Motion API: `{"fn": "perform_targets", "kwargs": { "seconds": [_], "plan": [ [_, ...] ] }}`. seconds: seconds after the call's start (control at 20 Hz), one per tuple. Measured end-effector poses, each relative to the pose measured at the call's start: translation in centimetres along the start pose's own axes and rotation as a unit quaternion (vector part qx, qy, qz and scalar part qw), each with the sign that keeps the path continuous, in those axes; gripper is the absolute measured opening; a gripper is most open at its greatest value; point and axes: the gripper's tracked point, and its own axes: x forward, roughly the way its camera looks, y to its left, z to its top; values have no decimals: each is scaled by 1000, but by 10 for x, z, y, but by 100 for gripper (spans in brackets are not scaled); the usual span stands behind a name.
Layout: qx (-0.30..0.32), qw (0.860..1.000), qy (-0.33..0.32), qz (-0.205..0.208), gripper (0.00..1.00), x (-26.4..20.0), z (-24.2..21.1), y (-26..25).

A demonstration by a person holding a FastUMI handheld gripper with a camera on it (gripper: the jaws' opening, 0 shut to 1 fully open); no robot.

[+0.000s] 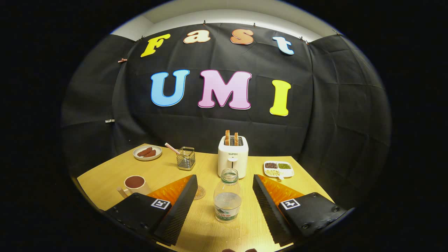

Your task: Take the bottle from table, then pour the juice into the cup, finally place the bottle on the coaster

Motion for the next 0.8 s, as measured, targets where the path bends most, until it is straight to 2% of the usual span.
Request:
{"fn": "perform_targets", "kwargs": {
  "seconds": [0.8],
  "plan": [
    [-12,1000,27,7,98,52,-71,-3]
  ]
}}
